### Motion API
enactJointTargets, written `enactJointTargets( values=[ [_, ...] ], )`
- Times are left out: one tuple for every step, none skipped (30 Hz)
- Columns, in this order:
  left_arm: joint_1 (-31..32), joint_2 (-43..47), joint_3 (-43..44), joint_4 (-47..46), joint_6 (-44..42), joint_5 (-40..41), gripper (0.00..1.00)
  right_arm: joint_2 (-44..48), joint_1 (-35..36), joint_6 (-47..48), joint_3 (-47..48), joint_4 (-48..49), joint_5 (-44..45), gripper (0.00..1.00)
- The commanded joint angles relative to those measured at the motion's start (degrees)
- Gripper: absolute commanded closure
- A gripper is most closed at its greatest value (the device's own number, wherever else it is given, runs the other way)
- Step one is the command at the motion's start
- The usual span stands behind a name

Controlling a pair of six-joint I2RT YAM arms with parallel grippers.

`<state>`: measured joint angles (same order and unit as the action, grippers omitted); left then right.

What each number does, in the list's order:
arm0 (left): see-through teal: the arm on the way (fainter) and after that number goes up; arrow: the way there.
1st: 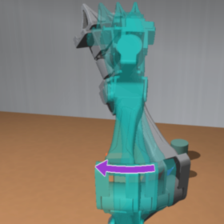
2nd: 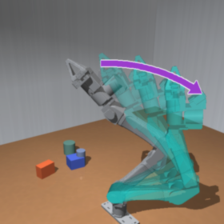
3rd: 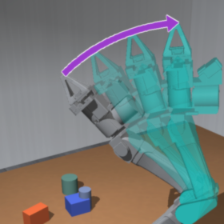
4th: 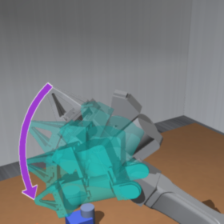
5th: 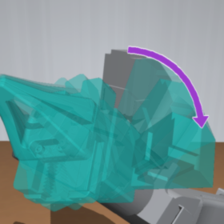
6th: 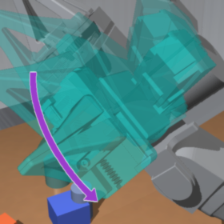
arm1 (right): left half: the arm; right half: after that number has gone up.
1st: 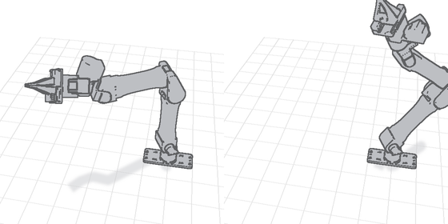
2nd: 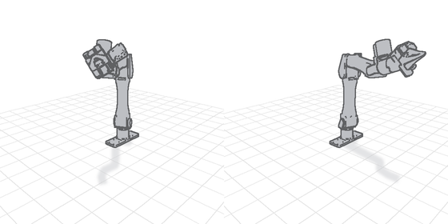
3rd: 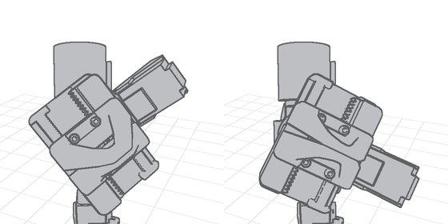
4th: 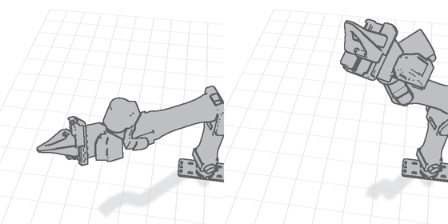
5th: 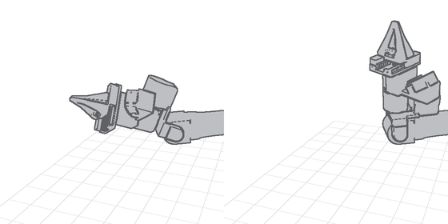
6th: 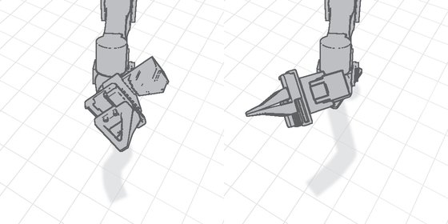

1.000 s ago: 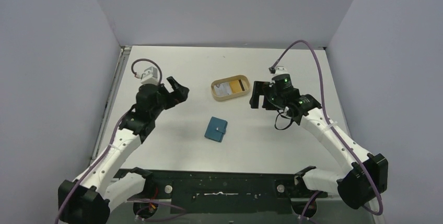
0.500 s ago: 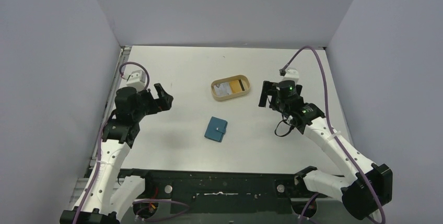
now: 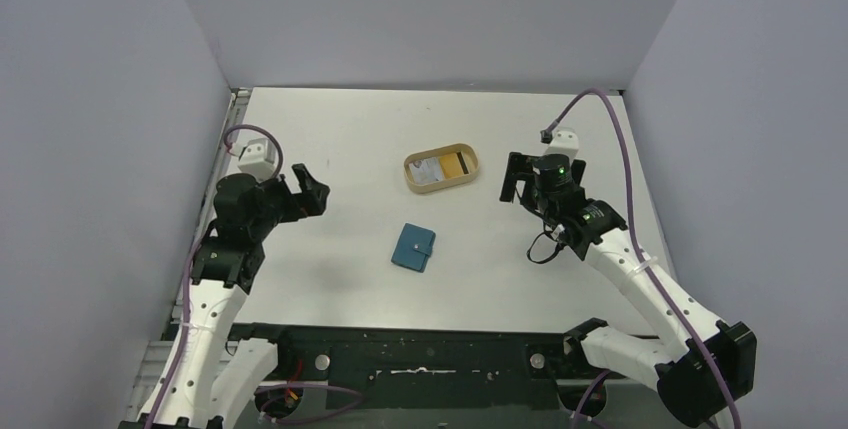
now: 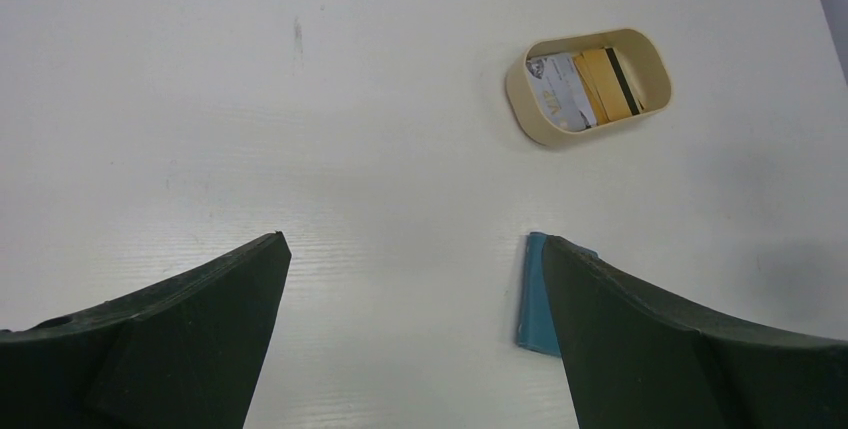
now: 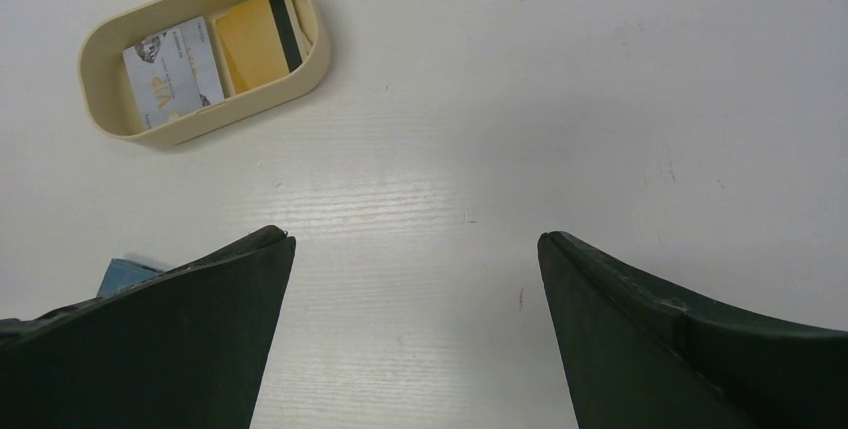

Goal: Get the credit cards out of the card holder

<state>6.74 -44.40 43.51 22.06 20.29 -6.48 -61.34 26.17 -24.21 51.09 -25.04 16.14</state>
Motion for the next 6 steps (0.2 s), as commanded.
enactJointTargets(
  values=[
    [-0.33,0.58,0.72,-2.31,-0.95,-0.95,0.03,1.36,-0.38,0.16,2.17,-0.18,3.99,0.00],
    [-0.33,0.48,0.90,-2.39,-0.96,-0.91,0.03,1.25,-0.39,0.36,2.18,-0.15,4.53,0.00],
    [-0.33,0.37,0.99,-2.68,-0.89,-0.95,0.03,1.21,-0.39,0.60,2.17,-0.11,5.08,0.00],
    [-0.33,0.35,1.21,-2.68,-0.84,-1.05,0.03,1.08,-0.36,0.51,2.36,-0.35,6.02,0.00],
    [-0.33,0.37,1.49,-2.58,-0.83,-1.25,0.03,0.96,-0.37,0.26,2.68,-0.75,6.82,0.00],
    [-0.33,0.51,1.70,-2.42,-0.87,-1.37,0.03,0.65,-0.37,0.01,3.11,-1.24,7.36,0.00]
  ],
)
